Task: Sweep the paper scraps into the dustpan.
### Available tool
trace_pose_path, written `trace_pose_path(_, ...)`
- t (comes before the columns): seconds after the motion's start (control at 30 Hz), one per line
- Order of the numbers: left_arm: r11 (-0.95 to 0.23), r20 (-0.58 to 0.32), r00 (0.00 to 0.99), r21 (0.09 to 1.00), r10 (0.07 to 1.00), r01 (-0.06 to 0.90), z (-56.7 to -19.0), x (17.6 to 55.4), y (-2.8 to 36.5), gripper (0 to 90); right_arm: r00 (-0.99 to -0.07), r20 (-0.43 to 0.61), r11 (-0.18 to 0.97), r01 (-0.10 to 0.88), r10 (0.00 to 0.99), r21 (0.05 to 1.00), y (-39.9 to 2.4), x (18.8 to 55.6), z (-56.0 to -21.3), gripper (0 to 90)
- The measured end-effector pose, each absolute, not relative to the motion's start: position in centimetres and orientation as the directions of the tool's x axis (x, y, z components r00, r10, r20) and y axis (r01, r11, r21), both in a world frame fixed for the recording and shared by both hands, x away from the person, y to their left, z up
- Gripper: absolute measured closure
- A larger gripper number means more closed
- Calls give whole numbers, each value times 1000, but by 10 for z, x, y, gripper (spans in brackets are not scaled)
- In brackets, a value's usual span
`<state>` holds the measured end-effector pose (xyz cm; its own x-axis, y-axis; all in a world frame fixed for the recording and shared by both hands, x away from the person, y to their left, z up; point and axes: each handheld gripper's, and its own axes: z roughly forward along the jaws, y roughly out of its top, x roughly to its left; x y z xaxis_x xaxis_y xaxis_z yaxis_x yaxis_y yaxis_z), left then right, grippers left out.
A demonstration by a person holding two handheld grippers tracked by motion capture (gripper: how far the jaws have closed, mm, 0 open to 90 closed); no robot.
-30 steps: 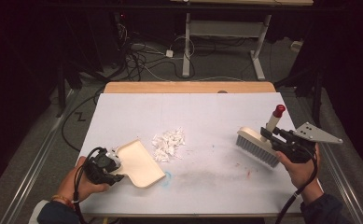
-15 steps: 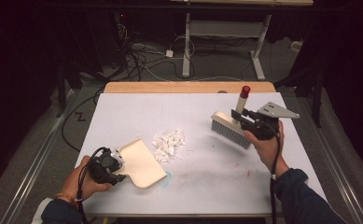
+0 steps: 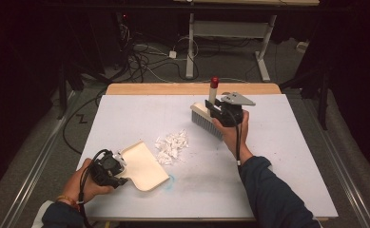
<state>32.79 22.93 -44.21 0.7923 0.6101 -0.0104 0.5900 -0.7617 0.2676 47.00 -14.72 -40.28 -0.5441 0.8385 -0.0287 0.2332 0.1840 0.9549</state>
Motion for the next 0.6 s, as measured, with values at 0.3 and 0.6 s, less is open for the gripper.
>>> trace_pose_path(0.3, -754, -26, 784, 256, 620, 605, -442, 328, 235, 637, -578, -44, 212, 227, 815, 950, -118, 464, -406, 708)
trace_pose_path(0.6, -746, -35, 777, 256, 629, 615, -442, 328, 234, 636, -639, -38, 229, 220, 768, 948, -90, 440, -410, 701)
